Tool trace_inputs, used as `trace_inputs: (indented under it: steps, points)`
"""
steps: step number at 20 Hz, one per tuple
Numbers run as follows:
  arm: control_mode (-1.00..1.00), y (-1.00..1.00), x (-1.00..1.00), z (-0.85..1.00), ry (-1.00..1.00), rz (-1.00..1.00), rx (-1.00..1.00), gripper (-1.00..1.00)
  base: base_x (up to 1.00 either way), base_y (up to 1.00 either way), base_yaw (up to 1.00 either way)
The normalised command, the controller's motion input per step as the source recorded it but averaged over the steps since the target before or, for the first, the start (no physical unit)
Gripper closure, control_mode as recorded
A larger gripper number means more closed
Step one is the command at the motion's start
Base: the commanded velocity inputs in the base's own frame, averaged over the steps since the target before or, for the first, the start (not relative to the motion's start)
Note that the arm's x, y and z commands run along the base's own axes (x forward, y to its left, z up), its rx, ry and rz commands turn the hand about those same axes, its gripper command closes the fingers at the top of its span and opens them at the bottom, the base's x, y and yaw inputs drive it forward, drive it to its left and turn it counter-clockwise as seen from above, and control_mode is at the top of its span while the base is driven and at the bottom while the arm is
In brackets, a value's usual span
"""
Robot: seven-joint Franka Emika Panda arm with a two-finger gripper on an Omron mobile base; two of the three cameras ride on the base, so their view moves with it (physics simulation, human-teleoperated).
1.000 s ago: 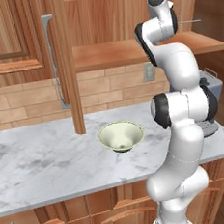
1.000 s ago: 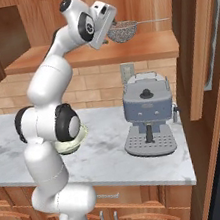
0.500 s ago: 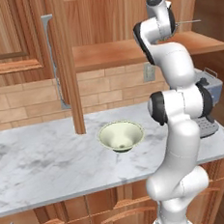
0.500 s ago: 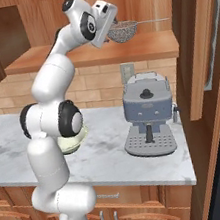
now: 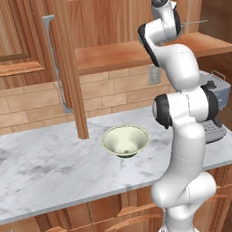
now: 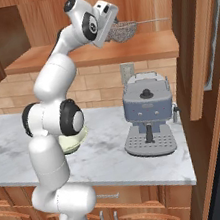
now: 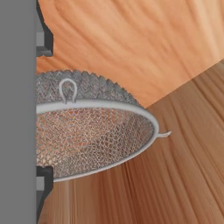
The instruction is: Open the cabinet and setup a tea strainer by placing it in the bowl upright.
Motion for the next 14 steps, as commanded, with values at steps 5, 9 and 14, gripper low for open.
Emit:
trace_inputs:
  steps: [5,9,14]
  points:
    - [-1.0,0.0,0.01,0.0,0.0,0.01,0.0,-1.0,0.0,0.0,0.0]
    - [-1.0,0.0,0.0,0.0,0.0,0.01,0.0,1.0,0.0,0.0,0.0]
    - [-1.0,0.0,0.0,0.0,0.0,0.0,0.0,1.0,0.0,0.0,0.0]
